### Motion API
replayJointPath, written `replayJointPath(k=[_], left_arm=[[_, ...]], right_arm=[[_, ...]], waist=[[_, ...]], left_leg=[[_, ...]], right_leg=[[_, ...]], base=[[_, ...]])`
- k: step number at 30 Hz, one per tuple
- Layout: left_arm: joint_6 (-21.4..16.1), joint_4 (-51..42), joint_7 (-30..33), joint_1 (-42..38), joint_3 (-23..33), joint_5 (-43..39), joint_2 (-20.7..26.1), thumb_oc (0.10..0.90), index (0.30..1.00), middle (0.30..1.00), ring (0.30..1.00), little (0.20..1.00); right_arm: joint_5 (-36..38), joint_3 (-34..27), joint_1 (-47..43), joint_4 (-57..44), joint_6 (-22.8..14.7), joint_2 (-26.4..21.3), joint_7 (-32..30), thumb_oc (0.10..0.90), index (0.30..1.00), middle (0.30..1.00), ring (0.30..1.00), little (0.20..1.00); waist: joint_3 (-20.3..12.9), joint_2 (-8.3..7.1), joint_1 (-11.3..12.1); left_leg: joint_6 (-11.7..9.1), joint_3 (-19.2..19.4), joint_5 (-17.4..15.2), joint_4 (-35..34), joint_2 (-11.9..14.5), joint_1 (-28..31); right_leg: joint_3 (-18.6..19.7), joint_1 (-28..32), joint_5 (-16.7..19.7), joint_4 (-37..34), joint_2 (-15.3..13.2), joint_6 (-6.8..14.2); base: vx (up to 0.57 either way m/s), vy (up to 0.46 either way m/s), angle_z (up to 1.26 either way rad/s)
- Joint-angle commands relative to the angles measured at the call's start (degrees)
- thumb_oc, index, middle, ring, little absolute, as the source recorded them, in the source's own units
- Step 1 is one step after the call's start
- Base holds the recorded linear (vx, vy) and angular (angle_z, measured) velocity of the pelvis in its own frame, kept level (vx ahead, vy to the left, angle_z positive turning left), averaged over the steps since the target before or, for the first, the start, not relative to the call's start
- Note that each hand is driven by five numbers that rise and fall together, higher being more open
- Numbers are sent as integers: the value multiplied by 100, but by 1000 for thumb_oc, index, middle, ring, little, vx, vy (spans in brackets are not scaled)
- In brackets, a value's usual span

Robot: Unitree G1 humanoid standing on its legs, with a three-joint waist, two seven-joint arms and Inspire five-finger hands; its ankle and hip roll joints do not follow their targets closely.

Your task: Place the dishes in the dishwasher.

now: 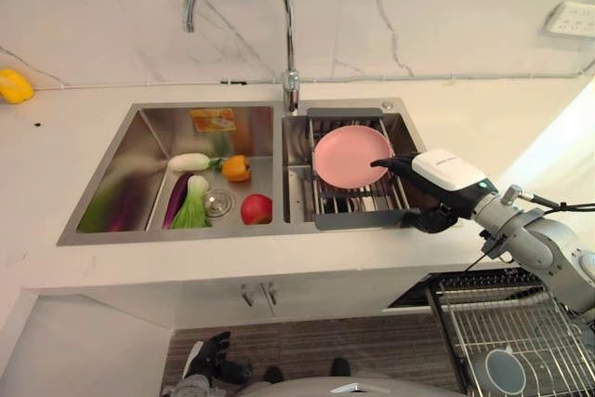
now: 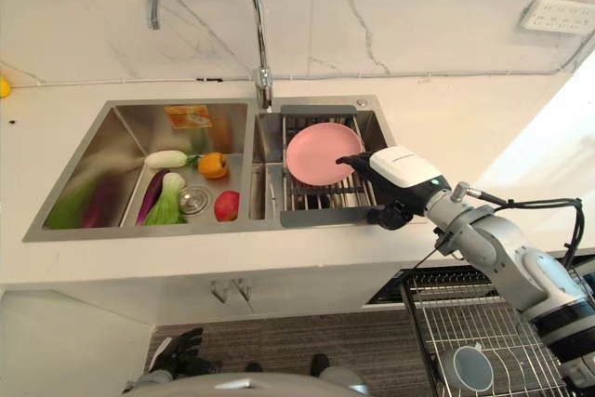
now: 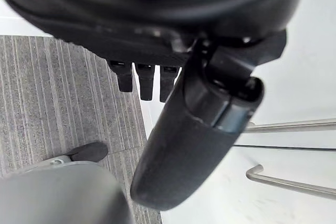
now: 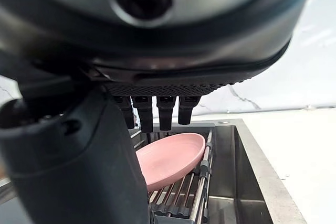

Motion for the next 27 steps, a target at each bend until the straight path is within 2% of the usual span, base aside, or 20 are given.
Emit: replayJointPath(k=[1,2,4,6,14,27], left_arm=[[-132,-153,-220,-351,-410,-34,-137,800,900,900,900,900],[-198,664,-73,-380,-280,182,-206,800,900,900,900,900],[-227,709,-67,-406,-270,191,-220,800,900,900,900,900],[-247,1360,61,-682,-44,339,-333,800,900,900,900,900],[-300,1636,223,-996,71,376,-414,800,900,900,900,900],[-230,1795,488,-1180,197,192,-454,800,900,900,900,900]], right_arm=[[-272,-316,-538,46,89,96,-615,800,900,900,900,900],[-552,-227,-595,272,171,239,-826,800,900,900,900,900],[-561,-205,-622,293,166,242,-841,800,900,900,900,900],[-999,-24,-649,515,236,350,-971,800,900,900,900,900],[-1828,362,-802,1187,486,881,-1346,800,900,900,900,900],[-2302,1116,-1618,2263,940,1434,-1679,800,900,900,900,900]], waist=[[-156,-90,266],[-133,-130,345],[-127,-130,334],[-114,-191,413],[-106,-215,502],[-94,-216,523]], left_leg=[[-511,-304,-40,66,516,-250],[-511,-413,-37,70,504,-278],[-511,-417,-38,71,503,-279],[-522,-499,-38,77,479,-312],[-524,-600,-35,71,463,-332],[-549,-446,-21,51,477,-339]], right_leg=[[-1,203,-529,129,-632,672],[-78,231,-558,146,-631,653],[-82,233,-561,146,-632,653],[-163,271,-584,145,-627,641],[-259,321,-604,137,-642,629],[-225,245,-532,95,-644,664]], base=[[-37,-9,12],[-36,-10,15],[-22,-9,14],[-15,-32,23],[0,-7,8],[0,1,-6]])
